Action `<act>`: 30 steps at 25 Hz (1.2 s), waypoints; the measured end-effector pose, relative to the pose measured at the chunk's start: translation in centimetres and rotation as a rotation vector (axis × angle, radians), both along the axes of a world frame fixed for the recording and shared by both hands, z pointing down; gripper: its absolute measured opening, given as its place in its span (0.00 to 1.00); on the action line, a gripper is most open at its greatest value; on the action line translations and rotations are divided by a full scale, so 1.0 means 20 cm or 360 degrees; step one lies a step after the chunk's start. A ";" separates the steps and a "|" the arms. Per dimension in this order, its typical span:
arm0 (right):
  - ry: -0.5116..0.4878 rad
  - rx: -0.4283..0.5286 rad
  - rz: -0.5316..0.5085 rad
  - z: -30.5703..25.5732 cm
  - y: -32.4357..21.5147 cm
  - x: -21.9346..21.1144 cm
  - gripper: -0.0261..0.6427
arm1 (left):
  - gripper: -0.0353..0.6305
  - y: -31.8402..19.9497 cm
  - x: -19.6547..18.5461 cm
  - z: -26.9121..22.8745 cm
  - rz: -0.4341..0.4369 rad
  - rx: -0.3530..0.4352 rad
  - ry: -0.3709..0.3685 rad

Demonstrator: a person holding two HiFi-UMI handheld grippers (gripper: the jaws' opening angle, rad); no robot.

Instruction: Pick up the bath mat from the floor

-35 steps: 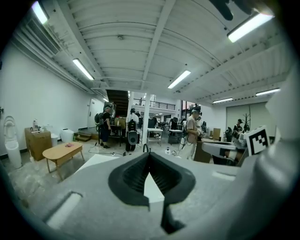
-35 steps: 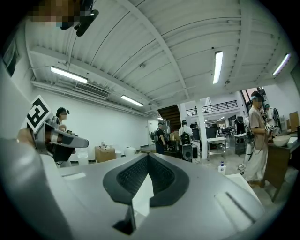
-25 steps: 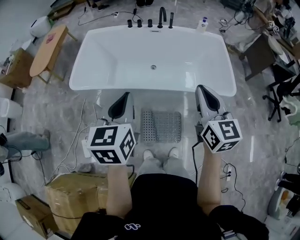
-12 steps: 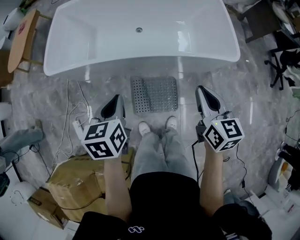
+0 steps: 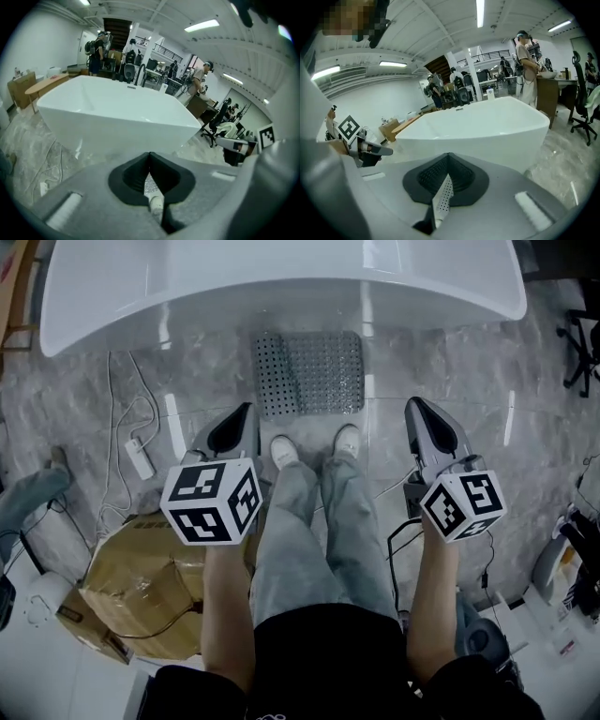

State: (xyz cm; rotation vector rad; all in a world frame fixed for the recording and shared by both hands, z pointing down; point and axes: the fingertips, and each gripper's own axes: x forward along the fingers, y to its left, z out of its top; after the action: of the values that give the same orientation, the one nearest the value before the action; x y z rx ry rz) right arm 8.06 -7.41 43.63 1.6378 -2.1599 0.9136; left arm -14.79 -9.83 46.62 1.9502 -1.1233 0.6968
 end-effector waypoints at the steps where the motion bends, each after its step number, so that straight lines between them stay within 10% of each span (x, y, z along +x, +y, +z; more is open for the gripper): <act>1: -0.0003 -0.0024 -0.0009 0.07 0.01 0.00 0.05 | 0.05 0.03 0.01 0.08 -0.0016 -0.0068 0.0032; 12: -0.0062 -0.0253 -0.0110 0.83 0.04 0.03 0.05 | 0.20 0.16 0.15 0.94 0.0051 -0.0353 -0.0100; 20: -0.0079 -0.0322 -0.0227 1.39 0.07 0.00 0.05 | 0.53 0.18 0.21 1.62 0.0113 -0.0470 -0.0199; 30: -0.0080 -0.0464 -0.0326 2.05 0.12 0.05 0.33 | 0.68 0.23 0.08 2.28 0.0133 -0.0595 -0.0247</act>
State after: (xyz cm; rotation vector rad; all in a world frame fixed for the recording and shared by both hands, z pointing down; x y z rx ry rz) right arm 9.09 -5.04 84.69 1.2452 -2.0623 1.1519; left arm -13.11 -5.21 92.20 1.6519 -0.9263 1.0387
